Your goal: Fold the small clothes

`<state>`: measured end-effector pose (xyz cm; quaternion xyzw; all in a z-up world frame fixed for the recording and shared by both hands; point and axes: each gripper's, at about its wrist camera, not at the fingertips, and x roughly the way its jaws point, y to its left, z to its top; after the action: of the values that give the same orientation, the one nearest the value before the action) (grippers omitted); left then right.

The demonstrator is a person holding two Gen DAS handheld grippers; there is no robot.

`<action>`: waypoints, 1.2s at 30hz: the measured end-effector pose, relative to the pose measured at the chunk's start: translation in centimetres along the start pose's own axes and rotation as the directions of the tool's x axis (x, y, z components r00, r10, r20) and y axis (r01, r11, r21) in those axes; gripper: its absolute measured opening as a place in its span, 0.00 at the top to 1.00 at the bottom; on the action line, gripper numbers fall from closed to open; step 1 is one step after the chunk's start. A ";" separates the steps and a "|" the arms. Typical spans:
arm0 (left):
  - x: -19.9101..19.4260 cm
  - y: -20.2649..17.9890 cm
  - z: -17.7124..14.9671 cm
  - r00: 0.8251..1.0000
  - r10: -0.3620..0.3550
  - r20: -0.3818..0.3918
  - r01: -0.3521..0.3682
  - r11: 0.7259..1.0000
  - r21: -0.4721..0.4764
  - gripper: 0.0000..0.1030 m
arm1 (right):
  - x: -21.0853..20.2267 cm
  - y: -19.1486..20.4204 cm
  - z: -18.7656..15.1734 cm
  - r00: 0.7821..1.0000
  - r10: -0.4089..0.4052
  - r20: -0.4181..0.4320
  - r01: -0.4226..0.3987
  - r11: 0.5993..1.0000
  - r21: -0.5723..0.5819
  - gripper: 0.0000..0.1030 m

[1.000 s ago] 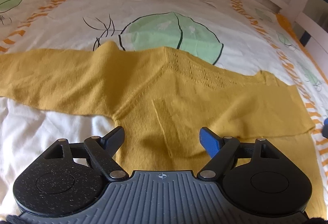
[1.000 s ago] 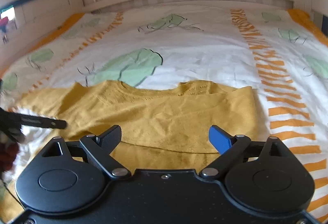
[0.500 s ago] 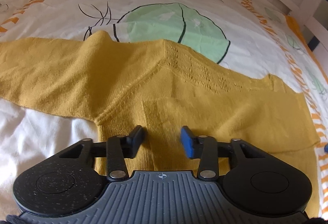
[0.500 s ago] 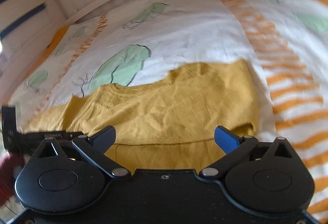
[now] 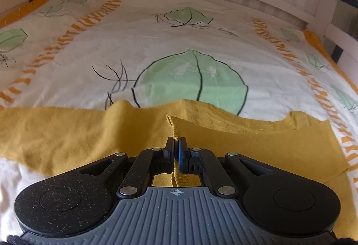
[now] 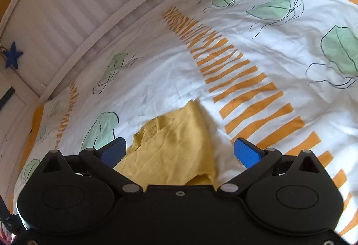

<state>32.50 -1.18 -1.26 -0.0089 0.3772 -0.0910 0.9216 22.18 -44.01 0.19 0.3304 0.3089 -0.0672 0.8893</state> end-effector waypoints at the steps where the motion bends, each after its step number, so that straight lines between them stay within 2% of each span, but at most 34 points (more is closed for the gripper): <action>1: 0.2 0.0 0.1 1.000 0.011 0.003 -0.011 1.000 0.009 0.97 | 0.0 0.0 0.1 1.000 -0.001 0.001 0.001 1.000 -0.002 0.00; 7: 2.0 0.2 -0.1 0.998 0.041 -0.039 -0.040 0.999 0.021 0.97 | 0.3 0.6 -0.2 1.000 -0.009 -0.013 0.008 0.999 -0.051 0.00; 12: 3.9 0.7 -1.2 0.992 0.067 -0.104 -0.069 0.997 -0.018 0.93 | 0.6 1.2 -0.5 1.000 -0.006 -0.025 0.004 0.997 -0.080 0.00; 14: 4.6 1.6 -1.7 0.989 0.050 -0.142 -0.057 0.997 -0.047 0.78 | 0.6 1.4 -0.6 1.000 -0.007 -0.026 0.004 0.995 -0.095 0.00; 15: 4.9 2.1 -2.1 0.986 0.030 -0.162 -0.043 0.996 -0.074 0.67 | 0.6 1.5 -0.7 1.000 -0.009 -0.026 0.006 0.995 -0.102 0.00; 16: 4.9 2.6 -2.4 0.986 0.011 -0.164 -0.028 0.995 -0.098 0.64 | 0.6 1.6 -0.8 1.000 -0.008 -0.029 0.005 0.994 -0.109 0.00; 18: 4.3 3.6 -2.8 0.990 -0.010 -0.143 -0.008 0.992 -0.125 0.64 | 0.7 1.8 -0.9 0.999 0.005 -0.033 -0.009 0.993 -0.121 0.00; 24: 1.6 6.5 -2.7 0.997 0.017 -0.072 -0.026 0.990 -0.138 0.60 | 1.3 3.3 -2.0 0.997 0.060 -0.053 -0.069 0.980 -0.186 0.00; 29: -0.5 11.1 -2.2 0.996 0.088 -0.018 -0.090 0.977 -0.192 0.57 | 2.2 4.9 -3.7 0.990 0.117 -0.084 -0.135 0.960 -0.244 0.00; 36: -2.2 19.1 -2.6 0.976 0.219 0.017 -0.202 0.927 -0.316 0.57 | 3.8 7.7 -7.2 0.973 0.178 -0.147 -0.219 0.916 -0.336 0.00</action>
<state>32.18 18.08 -3.21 -0.1166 0.3615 0.0697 0.9224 24.04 -33.23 -2.14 0.1997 0.3307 0.0982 0.9171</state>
